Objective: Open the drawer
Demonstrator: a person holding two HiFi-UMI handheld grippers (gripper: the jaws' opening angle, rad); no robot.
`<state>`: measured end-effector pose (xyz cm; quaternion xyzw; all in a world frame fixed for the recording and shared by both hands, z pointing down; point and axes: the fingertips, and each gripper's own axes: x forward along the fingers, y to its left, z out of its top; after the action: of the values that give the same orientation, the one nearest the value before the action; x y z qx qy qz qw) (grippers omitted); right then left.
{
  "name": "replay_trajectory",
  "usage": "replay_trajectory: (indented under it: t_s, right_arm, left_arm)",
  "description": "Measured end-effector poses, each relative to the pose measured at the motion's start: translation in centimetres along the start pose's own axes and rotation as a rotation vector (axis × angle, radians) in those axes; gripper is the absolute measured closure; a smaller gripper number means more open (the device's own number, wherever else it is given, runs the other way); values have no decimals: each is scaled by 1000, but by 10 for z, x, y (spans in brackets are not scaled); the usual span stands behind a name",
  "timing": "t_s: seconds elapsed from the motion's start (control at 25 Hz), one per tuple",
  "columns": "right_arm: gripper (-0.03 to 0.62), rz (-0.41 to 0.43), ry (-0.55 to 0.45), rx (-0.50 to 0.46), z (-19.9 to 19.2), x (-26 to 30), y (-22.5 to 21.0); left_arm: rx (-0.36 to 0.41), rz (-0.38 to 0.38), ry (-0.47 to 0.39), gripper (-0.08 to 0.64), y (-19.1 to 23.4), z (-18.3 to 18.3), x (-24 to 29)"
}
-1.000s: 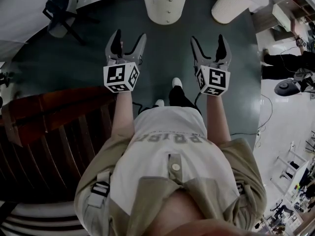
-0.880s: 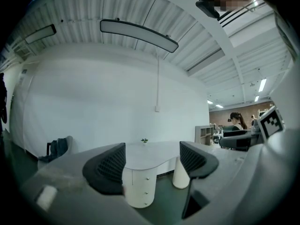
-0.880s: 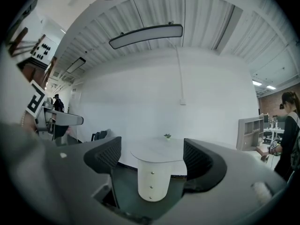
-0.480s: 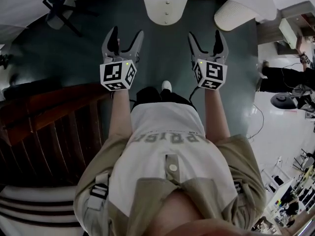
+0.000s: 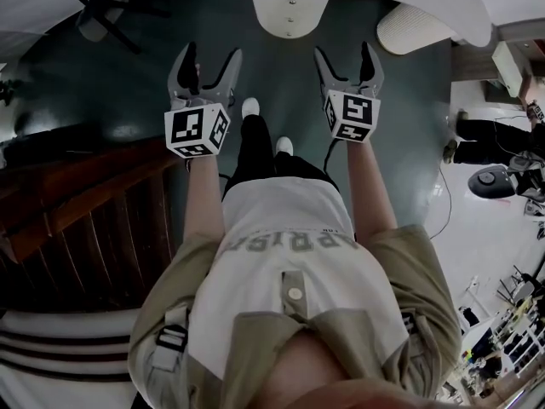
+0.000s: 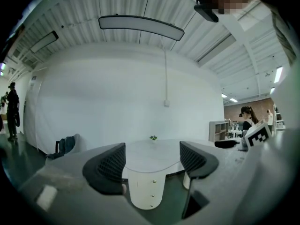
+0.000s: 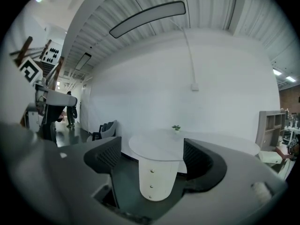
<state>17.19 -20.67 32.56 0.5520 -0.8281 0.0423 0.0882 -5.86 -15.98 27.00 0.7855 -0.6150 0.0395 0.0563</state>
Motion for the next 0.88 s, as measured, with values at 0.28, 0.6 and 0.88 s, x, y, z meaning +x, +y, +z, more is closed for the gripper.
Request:
replay_trajectory:
  t_s: [0.28, 0.6, 0.88]
  right_arm:
    - [199, -16, 45, -6, -30, 50, 4]
    - [202, -23, 129, -38, -85, 120, 14]
    - [204, -46, 140, -51, -134, 177, 27]
  left_arm:
    - [16, -25, 6, 193, 10, -6, 26]
    - [7, -48, 30, 193, 35, -29, 58]
    - [8, -60, 26, 193, 68, -67, 87]
